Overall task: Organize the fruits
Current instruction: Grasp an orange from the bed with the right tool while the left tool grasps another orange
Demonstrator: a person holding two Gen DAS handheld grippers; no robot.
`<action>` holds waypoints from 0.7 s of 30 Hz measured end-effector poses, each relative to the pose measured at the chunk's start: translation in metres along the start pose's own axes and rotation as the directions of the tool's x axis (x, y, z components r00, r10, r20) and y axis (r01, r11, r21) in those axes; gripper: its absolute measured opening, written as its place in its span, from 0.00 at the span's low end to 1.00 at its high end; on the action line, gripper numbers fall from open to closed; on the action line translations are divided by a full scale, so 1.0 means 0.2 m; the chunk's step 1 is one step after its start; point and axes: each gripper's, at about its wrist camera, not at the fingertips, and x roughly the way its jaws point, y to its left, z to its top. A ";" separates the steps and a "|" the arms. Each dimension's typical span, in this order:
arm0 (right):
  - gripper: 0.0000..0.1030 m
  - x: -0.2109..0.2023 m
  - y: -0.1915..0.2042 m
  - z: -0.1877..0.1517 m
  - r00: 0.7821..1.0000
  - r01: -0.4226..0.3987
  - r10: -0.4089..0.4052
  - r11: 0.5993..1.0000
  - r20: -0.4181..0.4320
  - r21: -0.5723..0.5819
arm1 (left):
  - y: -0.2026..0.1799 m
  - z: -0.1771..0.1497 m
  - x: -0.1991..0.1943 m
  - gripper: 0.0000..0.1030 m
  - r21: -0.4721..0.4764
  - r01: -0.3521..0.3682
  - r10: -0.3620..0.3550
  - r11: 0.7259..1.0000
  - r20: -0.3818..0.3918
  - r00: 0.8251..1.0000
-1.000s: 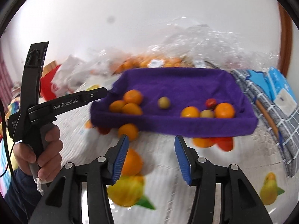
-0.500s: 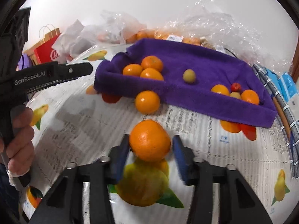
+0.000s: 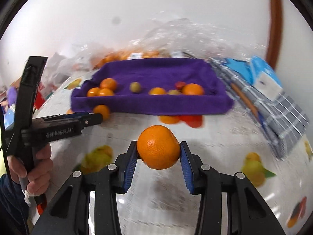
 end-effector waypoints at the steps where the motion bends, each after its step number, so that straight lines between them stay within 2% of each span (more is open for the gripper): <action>1: 0.41 -0.01 -0.03 -0.01 1.000 0.007 -0.007 1.000 -0.005 0.010 | -0.02 0.01 0.02 0.44 0.000 0.001 -0.001 1.000 -0.010 1.000; 5: 0.41 -0.03 -0.10 -0.05 0.999 0.030 -0.029 0.999 -0.020 0.030 | -0.04 0.03 0.05 0.44 -0.012 -0.038 0.038 0.999 -0.008 0.999; 6: 0.41 -0.03 -0.10 -0.06 0.999 0.034 -0.033 0.999 -0.020 0.033 | -0.04 0.03 0.05 0.40 -0.019 -0.043 0.043 0.999 -0.007 0.999; 7: 0.41 -0.03 -0.11 -0.07 0.999 0.034 -0.033 0.999 -0.019 0.037 | -0.05 0.03 0.06 0.31 -0.023 -0.052 0.052 0.998 -0.004 0.999; 13: 0.41 -0.02 -0.11 -0.07 0.999 0.030 -0.030 0.999 -0.012 0.041 | -0.03 0.00 0.01 0.30 -0.037 -0.033 0.033 0.999 0.004 0.999; 18: 0.41 -0.01 -0.08 0.00 1.000 0.027 -0.027 0.999 0.003 0.035 | -0.01 -0.03 -0.07 0.30 -0.034 -0.053 0.054 0.998 0.021 0.998; 21: 0.41 0.00 -0.07 0.05 1.000 0.024 -0.024 0.999 0.019 0.038 | 0.01 -0.04 -0.13 0.30 -0.062 -0.030 0.032 0.998 0.030 0.999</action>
